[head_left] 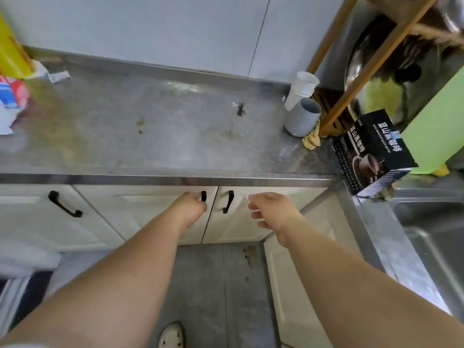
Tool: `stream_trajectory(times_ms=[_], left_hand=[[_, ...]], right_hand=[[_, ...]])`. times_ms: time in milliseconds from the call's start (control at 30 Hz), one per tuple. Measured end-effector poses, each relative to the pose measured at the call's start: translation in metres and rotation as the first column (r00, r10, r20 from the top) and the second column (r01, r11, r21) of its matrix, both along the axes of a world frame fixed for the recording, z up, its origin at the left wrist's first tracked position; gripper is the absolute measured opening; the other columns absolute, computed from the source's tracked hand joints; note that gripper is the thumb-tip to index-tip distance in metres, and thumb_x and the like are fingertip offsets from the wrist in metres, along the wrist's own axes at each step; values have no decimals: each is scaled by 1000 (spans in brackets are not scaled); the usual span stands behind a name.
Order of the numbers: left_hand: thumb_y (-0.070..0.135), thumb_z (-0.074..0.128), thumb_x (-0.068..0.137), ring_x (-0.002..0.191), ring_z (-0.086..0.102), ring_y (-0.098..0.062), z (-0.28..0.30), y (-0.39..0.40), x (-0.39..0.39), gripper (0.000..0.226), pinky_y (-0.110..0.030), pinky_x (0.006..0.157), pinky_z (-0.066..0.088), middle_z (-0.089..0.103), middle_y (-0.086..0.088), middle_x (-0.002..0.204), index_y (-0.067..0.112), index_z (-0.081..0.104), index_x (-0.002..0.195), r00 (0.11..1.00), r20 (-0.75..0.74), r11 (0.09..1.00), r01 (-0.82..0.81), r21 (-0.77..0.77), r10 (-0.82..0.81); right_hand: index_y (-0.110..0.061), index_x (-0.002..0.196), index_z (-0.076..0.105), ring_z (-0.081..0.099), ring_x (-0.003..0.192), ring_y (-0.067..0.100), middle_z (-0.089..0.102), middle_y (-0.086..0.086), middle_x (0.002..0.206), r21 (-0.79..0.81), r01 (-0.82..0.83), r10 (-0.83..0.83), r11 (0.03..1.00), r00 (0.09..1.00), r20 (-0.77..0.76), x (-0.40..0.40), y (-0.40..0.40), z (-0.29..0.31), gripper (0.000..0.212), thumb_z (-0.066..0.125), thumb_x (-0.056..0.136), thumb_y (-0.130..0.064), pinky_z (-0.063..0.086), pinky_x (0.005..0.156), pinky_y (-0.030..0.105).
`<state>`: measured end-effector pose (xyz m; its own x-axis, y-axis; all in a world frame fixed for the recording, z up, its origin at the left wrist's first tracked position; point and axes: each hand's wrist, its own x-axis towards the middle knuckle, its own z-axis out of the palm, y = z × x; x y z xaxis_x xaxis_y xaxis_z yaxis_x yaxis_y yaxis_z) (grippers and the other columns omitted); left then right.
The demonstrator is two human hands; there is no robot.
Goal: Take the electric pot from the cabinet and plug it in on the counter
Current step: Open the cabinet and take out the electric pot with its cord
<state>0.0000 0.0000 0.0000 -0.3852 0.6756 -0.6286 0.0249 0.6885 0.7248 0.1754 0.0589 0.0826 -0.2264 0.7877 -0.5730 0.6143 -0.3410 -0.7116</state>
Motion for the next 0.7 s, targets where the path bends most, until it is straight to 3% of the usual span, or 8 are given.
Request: stream_trajectory(times_ms=[100,233,333,433,500,600,700], left_hand=[[9,49,78,82,57,-24,-14,15,2,36,-34,78,49,58,-10,100,20,52,113,1000,18,1000,-22,-19,23],[16,48,80,80,67,-22,-26,19,6,29,-41,85,54,57,-5,95,15,47,108,999,25,999,-28,-42,29],[30,53,81,61,67,-18,-25,11,5,23,-42,81,54,59,-6,102,17,50,99,999,36,999,-32,-37,33],[66,44,78,53,63,-21,-17,-9,6,54,-44,80,55,58,-5,107,19,49,107,986,133,993,-93,-70,101],[81,29,72,48,58,-21,-11,-25,7,75,-38,66,56,60,-1,105,19,51,108,965,196,979,-152,-134,176],[83,28,70,53,57,-23,-9,-44,9,76,-27,50,50,64,-6,91,18,60,94,963,142,955,-195,-223,230],[63,41,80,51,56,-24,-7,-69,11,48,-29,57,50,63,-8,81,19,59,83,958,82,928,-241,-284,274]], right_hand=[[-21,81,62,59,81,15,65,1,92,-18,-9,9,1000,1000,-16,-2,11,-13,12,56,87,-30,52,77,34],[-22,82,63,60,79,14,64,-1,91,-35,-18,16,999,999,-34,-9,20,-31,9,56,85,-28,51,74,31],[-15,101,65,57,84,17,62,-1,97,-41,-85,84,996,996,-15,-17,21,-43,21,55,85,-24,49,80,33],[-20,126,53,55,105,17,55,-2,126,-9,-253,253,968,967,25,-27,16,-51,40,49,87,-13,48,95,35],[-24,131,50,52,114,19,51,0,134,-12,-394,394,919,918,45,-37,10,-54,47,45,87,-8,45,99,36],[-29,121,60,56,95,13,61,-3,119,-69,-594,598,802,794,109,-50,-2,-53,44,46,86,-7,50,80,28],[-25,106,69,59,77,4,69,-4,101,-215,-684,712,697,694,100,-57,-17,-48,40,48,83,-1,44,64,21]])
